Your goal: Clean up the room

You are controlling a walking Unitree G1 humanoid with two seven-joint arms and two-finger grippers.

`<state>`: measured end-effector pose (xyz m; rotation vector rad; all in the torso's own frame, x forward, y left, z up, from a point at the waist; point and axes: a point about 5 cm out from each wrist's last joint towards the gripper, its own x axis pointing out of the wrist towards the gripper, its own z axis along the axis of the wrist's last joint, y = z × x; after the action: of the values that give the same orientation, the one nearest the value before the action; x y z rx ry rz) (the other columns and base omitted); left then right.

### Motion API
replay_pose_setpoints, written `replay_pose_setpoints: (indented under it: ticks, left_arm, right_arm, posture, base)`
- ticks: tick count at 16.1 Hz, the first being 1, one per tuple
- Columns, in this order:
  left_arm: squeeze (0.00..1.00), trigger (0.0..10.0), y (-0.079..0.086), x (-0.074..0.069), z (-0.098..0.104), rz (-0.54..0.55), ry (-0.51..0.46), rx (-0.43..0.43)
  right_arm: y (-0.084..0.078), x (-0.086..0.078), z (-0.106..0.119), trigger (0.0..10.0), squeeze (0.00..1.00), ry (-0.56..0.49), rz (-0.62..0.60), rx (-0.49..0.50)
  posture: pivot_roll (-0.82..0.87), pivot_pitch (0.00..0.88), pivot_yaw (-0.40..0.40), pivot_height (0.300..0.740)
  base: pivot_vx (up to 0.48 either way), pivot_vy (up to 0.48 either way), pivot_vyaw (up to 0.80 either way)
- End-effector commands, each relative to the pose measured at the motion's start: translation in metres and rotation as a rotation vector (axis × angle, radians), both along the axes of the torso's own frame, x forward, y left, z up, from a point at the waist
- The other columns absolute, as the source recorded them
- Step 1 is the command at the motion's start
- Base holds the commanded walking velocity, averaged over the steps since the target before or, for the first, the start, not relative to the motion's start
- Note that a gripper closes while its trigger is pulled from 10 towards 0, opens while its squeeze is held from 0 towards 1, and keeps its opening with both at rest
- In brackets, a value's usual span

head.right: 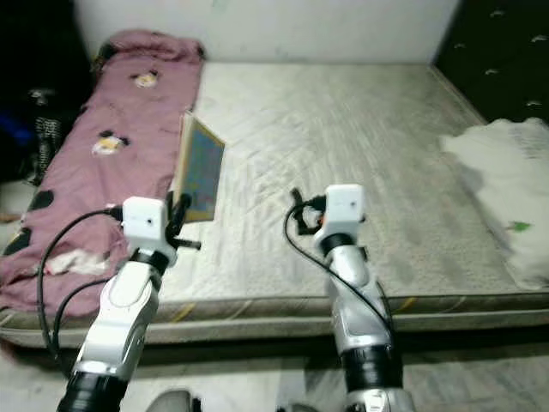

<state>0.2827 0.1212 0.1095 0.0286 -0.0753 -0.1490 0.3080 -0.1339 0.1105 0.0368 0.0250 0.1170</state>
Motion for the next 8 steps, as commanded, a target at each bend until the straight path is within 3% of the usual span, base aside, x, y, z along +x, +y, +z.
replay_pose_setpoints:
  ticks: [1, 8]
  left_arm:
    - [0.0, 10.0, 0.0067, 0.0031, 0.0112, 0.034, -0.075, 0.015]
    - [0.0, 10.0, 0.004, 0.0028, 0.0083, -0.005, -0.053, -0.004]
  right_arm:
    - [0.0035, 0.0017, 0.003, 10.0, 0.0, -0.012, 0.012, -0.006]
    - [0.0039, 0.0012, 0.0031, 10.0, 0.0, -0.013, 0.013, -0.009]
  posture:
    - [0.08, 0.0, -0.025, 0.74]
    - [0.08, 0.0, -0.024, 0.74]
  base:
    - [0.0, 0.0, 0.0]
    - [0.0, 0.0, 0.0]
